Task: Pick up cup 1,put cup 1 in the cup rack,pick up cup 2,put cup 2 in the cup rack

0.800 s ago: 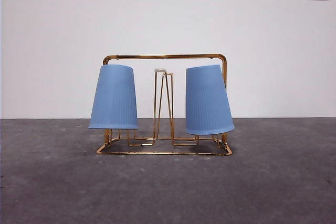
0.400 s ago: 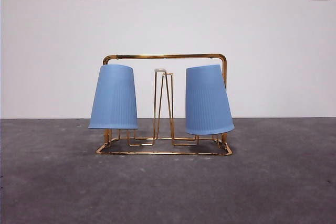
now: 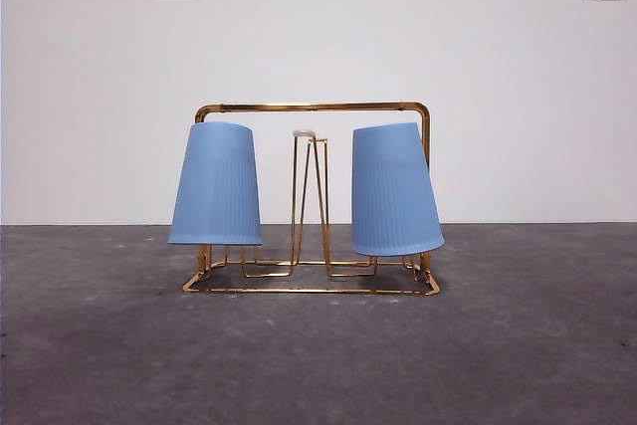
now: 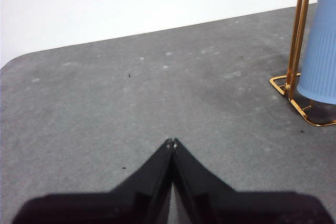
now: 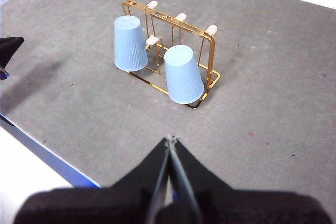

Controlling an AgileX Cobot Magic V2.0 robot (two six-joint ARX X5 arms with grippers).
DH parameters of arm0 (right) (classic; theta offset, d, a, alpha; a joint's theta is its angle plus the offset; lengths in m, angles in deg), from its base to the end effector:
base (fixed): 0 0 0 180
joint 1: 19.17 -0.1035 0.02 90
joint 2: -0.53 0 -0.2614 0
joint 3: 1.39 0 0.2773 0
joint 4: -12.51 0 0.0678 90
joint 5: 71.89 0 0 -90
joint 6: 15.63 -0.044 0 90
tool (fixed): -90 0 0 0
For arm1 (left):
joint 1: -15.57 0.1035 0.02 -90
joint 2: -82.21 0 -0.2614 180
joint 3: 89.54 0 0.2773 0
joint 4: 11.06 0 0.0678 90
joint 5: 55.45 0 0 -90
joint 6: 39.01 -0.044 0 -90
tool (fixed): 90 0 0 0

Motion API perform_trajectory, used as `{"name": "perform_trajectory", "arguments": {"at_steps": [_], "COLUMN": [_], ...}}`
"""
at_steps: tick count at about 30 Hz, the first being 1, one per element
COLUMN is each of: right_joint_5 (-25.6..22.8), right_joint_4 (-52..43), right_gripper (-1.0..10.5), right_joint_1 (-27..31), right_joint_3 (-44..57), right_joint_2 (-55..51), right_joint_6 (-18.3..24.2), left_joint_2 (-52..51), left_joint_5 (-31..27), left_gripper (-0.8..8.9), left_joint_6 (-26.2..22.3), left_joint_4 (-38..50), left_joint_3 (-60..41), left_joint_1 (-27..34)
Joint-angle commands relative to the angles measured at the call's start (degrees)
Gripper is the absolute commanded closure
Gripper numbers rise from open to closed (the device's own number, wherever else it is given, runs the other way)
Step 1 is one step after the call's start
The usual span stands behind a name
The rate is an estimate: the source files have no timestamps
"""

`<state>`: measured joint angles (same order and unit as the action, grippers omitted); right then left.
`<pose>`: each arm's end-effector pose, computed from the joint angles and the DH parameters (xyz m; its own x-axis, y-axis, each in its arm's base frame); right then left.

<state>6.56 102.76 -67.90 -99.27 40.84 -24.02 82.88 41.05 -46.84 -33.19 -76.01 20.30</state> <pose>0.0480 0.0413 0.4468 0.6944 0.4878 -0.5290 -0.5666 0.8239 0.0159 0.1390 0.0065 0.1503 0.9866 -0.0320 -0.1601 0.0510 0.9919 0.1164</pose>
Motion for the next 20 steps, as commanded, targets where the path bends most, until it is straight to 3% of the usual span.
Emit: {"name": "perform_trajectory", "arguments": {"at_steps": [1,3,6,9,16,20], "right_joint_5": [-0.02,0.0,-4.39,-5.57,2.95,9.16], "right_joint_4": [1.18,1.18,1.11,-0.46,-15.47,-27.36], "right_gripper": [9.4,9.4,9.4,9.4,9.4,9.4], "right_joint_1": [-0.02,0.0,2.12,9.27,35.1,45.18], "right_joint_3": [0.15,0.15,0.15,0.37,8.22,17.77], "right_joint_2": [0.02,0.02,-0.2,-0.48,-5.57,-10.95], "right_joint_6": [-0.48,-0.37,2.75,5.4,7.37,7.34], "left_joint_2": [0.0,0.0,0.0,0.0,0.17,0.22], "left_joint_5": [-0.24,-0.24,-0.24,-0.24,-0.24,-0.26], "left_gripper": [8.17,8.17,8.17,8.17,8.17,8.17], "left_joint_6": [0.57,0.57,0.57,0.57,0.57,0.57], "left_joint_4": [0.33,0.33,0.33,0.33,0.33,0.33], "left_joint_3": [-0.57,-0.57,-0.57,-0.57,-0.57,-0.57], "left_joint_1": [0.17,0.17,0.17,0.17,0.17,0.17]}}
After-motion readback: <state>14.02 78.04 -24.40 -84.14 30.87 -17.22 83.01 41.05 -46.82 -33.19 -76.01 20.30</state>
